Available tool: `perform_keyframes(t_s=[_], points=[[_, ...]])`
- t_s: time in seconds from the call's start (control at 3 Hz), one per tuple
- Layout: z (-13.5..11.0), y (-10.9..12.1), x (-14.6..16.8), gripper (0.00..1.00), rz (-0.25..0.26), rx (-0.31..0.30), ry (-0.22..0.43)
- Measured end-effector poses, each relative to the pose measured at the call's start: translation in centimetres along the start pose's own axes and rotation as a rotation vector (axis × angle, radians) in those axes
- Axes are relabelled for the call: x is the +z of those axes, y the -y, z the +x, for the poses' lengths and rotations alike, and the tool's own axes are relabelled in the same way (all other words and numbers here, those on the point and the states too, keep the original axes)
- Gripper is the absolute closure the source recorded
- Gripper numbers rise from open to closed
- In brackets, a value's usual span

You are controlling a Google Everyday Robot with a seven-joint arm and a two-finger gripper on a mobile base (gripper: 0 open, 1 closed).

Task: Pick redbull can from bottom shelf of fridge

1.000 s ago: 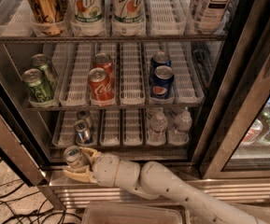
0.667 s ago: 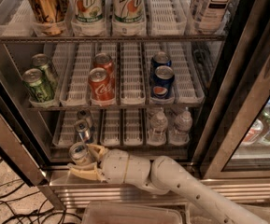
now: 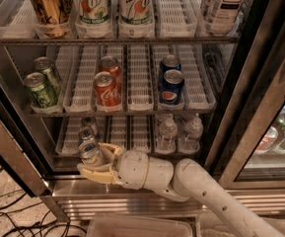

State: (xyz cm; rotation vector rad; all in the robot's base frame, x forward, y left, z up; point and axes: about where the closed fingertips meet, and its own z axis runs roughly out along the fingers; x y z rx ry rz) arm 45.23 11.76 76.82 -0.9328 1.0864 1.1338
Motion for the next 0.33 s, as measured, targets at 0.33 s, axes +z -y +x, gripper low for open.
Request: perform_keyframes(t_s=[0.33], points=[[0.00, 0.00, 0.00, 1.00, 0.000, 0.000, 0.000]])
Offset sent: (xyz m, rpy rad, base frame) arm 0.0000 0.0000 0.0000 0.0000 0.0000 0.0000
